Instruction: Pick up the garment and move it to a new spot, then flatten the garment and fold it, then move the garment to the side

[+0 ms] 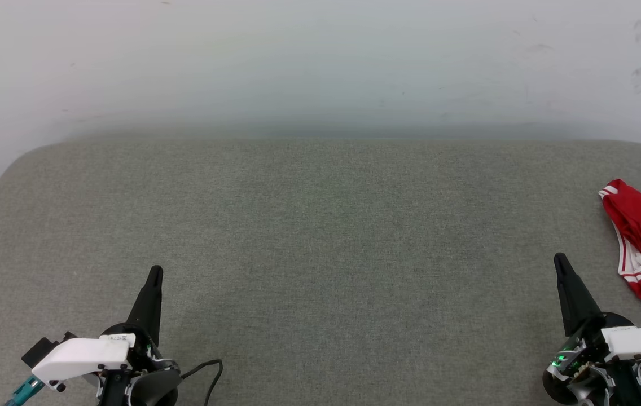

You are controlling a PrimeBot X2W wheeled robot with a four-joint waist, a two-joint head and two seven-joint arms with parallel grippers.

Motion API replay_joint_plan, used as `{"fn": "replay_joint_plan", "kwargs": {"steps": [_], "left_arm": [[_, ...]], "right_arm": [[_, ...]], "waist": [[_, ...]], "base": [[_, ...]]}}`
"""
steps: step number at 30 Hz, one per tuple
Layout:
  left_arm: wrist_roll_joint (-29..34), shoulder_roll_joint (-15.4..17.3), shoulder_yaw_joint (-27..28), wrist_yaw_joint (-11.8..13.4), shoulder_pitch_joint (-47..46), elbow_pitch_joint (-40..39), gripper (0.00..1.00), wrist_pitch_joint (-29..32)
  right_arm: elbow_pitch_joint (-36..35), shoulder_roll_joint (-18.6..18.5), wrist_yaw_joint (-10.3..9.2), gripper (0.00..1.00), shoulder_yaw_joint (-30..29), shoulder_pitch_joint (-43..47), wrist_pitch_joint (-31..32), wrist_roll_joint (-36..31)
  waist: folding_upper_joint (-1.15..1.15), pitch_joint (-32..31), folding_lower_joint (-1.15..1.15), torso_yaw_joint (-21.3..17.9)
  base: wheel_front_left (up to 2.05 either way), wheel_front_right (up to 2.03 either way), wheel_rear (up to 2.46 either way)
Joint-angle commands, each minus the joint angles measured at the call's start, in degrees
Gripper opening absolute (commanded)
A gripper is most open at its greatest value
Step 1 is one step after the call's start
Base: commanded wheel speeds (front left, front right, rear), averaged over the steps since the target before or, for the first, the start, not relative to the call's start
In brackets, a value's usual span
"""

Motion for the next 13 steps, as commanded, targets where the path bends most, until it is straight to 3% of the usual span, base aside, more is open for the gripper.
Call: {"fn": "replay_joint_plan", "kwargs": {"steps": [1, 13], "left_arm": [[0.3, 0.0, 0.0, -0.1, -0.3, 0.0, 0.00, 0.2], [0.4, -0.1, 0.2, -0.1, -0.4, 0.0, 0.00, 0.3]], "right_arm": [[0.1, 0.2, -0.03, 0.00, -0.1, -0.6, 0.1, -0.1], [0.1, 0.3, -0.03, 0.00, -0.3, -0.6, 0.2, -0.3]], "waist": [[0.00, 0.0, 0.00, 0.0], [0.00, 0.0, 0.00, 0.0]], "base": [[0.00, 0.00, 0.00], [0.00, 0.00, 0.00]]}}
